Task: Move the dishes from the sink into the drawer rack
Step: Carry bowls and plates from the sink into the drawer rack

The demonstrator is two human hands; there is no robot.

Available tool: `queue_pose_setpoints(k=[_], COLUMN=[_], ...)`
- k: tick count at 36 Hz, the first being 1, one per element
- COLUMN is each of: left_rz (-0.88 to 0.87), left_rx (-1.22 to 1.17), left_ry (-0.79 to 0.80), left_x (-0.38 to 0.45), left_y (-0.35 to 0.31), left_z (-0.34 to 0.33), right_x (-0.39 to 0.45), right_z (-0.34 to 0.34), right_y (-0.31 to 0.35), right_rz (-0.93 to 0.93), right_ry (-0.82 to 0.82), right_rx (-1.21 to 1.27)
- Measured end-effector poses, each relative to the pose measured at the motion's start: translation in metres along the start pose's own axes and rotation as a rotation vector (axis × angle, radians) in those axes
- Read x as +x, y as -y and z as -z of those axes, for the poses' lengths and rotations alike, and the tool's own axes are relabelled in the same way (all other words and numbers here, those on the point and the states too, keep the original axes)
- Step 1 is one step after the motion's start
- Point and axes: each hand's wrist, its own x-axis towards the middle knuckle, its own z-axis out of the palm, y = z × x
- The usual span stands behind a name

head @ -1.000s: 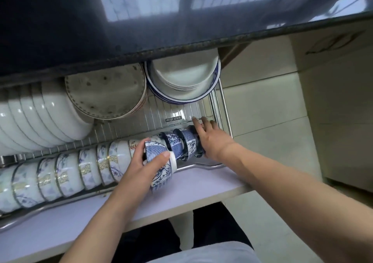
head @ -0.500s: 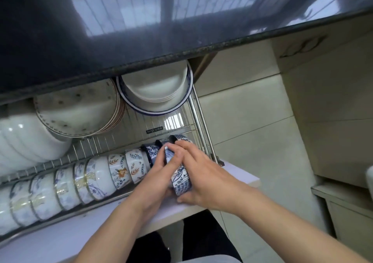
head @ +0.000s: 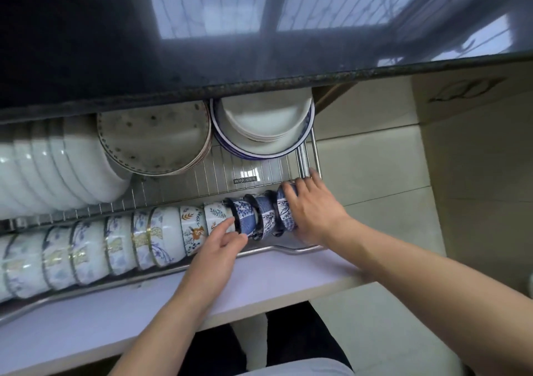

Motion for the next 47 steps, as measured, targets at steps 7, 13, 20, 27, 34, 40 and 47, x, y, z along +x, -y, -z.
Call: queue_pose_setpoints(k=[7,13,20,27,34,40,47], left_rz=[0.006,0.04,0.022,0.006,0.005,0.007,0.007], left_rx=[-0.034,-0.047,-0.048,-0.045,-0.028,-0.007,0.018], left_ry=[0.008,0.022,0.025,0.021,0.022,0.015,0.019], left_x=[0.002,0.001,0.0,-0.001,0.001,-0.001,-0.001], left_y=[0.005,0.006,0.006,0.006,0.007,0.007,0.006], left_z=[0.004,0.004,0.004,0.004,0.002,0.0,0.0], right_x=[0.006,0.012,0.005,0.005,0.014,0.005,-0.017], right_z=[-0.016,-0.018,-0.019,-0.031,-0.023,-0.021,0.0], right_y=[-0.008,0.007,0.025,0.017,0.013,0.02,0.033], right_rz=[0.123,0.05,-0.099,-0.048,-0.026,-0.095,-0.101], right_ry=[-0.012,0.026,0.047,0.05,0.089,0.086,-0.011], right_rx=[-0.1,0.004,-0.03,-0.001,0.055,-0.001,0.004])
